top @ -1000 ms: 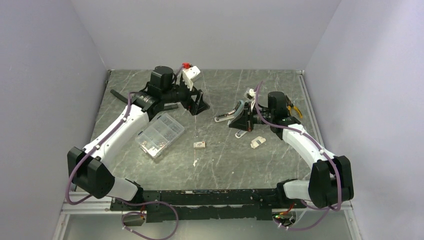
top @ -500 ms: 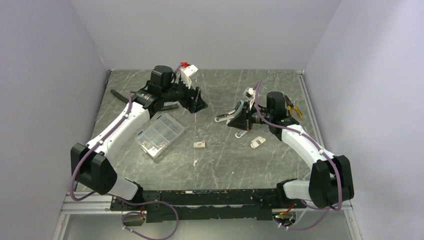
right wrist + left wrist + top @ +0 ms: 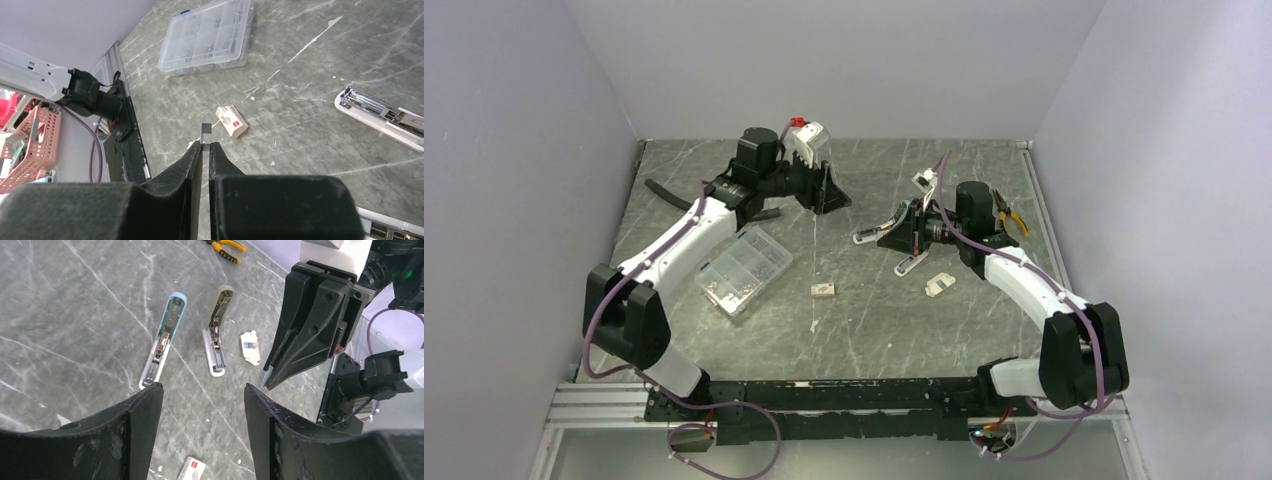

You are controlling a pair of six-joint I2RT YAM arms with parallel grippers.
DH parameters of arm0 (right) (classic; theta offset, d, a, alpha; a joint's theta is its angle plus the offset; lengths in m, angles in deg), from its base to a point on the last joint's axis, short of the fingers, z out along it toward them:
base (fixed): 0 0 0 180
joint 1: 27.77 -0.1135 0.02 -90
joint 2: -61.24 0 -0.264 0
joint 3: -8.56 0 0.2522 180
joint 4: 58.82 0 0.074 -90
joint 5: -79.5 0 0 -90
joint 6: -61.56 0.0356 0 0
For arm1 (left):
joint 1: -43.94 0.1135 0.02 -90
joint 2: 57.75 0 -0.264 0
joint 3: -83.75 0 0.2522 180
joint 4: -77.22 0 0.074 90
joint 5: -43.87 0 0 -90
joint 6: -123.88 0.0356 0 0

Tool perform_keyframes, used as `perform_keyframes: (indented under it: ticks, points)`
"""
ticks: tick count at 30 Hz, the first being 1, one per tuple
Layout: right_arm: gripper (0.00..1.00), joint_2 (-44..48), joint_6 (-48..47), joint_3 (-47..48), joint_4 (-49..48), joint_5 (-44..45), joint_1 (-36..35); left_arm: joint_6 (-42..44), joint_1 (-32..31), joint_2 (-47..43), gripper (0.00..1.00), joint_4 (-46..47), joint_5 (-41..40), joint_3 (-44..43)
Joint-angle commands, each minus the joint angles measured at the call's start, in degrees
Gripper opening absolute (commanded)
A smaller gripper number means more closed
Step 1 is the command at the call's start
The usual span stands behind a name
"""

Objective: Load the staples into the stapler
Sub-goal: Pick up the staple from the staple box.

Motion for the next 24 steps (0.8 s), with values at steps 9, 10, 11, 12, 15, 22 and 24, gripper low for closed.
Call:
perform_keyframes:
  ticks: [9, 10, 11, 12, 15, 22, 24]
  points:
    - [0.0, -1.0, 4.4, -0.9, -7.8, -3.1, 0.6, -8.1, -4.4, 4.0, 0.58, 8.5, 9.3, 3.0]
    - [0.0, -0.9, 5.2, -1.3, -8.6, -3.5, 0.9, -8.4, -4.4, 3.9, 0.58, 10.7, 10.7, 4.2]
    - [0.0, -0.8, 5.9, -1.7, -9.8, -3.9, 1.1, -8.4, -4.4, 3.7, 0.58, 12.6, 11.9, 5.5]
    - [0.0, -0.8, 6.4, -2.0, -10.6, -4.5, 1.2, -8.3, -4.4, 3.5, 0.57, 14.3, 12.8, 6.5]
    - [0.0, -1.3, 6.6, -2.2, -11.9, -6.3, 1.2, -8.8, -4.5, 4.0, 0.57, 16.6, 14.0, 8.1]
    - [0.0, -2.7, 5.5, -2.5, -12.5, -9.3, 1.2, -13.7, -5.1, 6.5, 0.58, 19.8, 16.1, 6.9]
    - [0.0, -3.3, 5.0, -2.2, -12.0, -10.0, 1.2, -14.9, -5.5, 7.1, 0.58, 21.2, 17.0, 6.9]
